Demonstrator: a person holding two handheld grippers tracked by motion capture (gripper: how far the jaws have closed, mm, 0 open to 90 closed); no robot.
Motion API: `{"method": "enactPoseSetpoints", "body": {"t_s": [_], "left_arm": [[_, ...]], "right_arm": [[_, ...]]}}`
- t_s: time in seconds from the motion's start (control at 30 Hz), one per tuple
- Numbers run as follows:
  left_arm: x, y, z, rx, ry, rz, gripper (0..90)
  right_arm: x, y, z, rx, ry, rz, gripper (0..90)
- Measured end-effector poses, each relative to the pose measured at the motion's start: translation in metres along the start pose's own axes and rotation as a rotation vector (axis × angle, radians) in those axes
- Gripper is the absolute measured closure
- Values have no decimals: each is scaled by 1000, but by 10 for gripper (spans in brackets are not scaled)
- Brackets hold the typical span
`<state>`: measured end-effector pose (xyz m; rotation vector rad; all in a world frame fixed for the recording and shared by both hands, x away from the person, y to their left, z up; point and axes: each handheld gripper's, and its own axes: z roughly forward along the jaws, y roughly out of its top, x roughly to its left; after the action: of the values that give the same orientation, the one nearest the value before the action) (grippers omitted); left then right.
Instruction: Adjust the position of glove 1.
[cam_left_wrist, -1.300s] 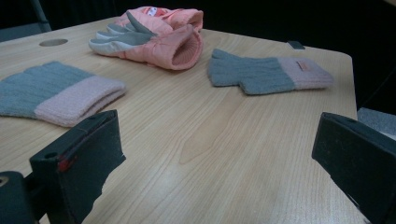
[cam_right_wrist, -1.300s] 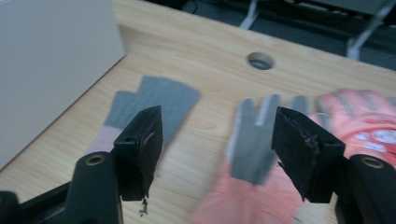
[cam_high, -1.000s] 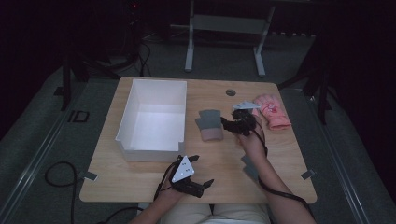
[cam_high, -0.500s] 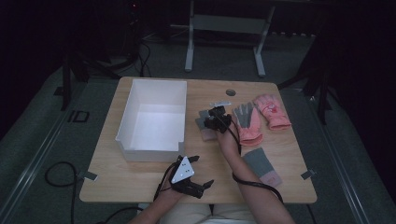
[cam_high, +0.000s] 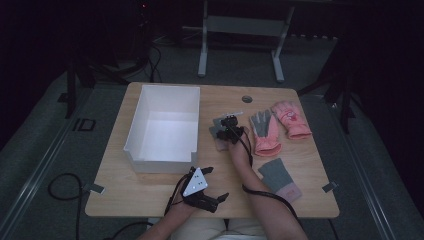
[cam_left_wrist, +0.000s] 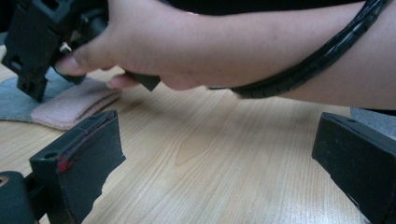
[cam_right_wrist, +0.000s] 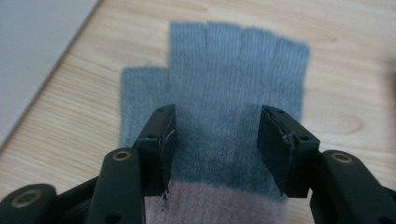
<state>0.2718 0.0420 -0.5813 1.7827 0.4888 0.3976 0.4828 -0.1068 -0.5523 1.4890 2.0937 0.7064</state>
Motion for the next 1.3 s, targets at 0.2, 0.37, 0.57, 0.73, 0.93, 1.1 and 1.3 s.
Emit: {"method": "enactPoseSetpoints", "body": {"t_s": [0.2, 0.37, 0.57, 0.73, 0.93, 1.1, 1.3], "left_arm": [[0, 0, 0, 0, 1, -2, 14], [0, 0, 0, -1, 0, -6, 13], [0, 0, 0, 4, -1, 2, 13], [-1, 0, 1, 8, 7, 11, 13], [-2, 1, 1, 10, 15, 10, 14], [-2, 0, 1, 7, 18, 8, 13], [-2, 0, 0, -1, 25, 8, 14]], "right_arm": [[-1, -1, 0, -3, 16, 3, 729], [-1, 1, -10, -6, 46, 9, 843], [-12, -8, -59, -94, 103, 55, 845], [-18, -35, -111, -168, 114, 63, 845], [-14, -72, -137, -163, 101, 81, 845], [-8, -97, -129, -128, 96, 112, 844], [-12, -111, -112, -86, 89, 183, 843]]}}
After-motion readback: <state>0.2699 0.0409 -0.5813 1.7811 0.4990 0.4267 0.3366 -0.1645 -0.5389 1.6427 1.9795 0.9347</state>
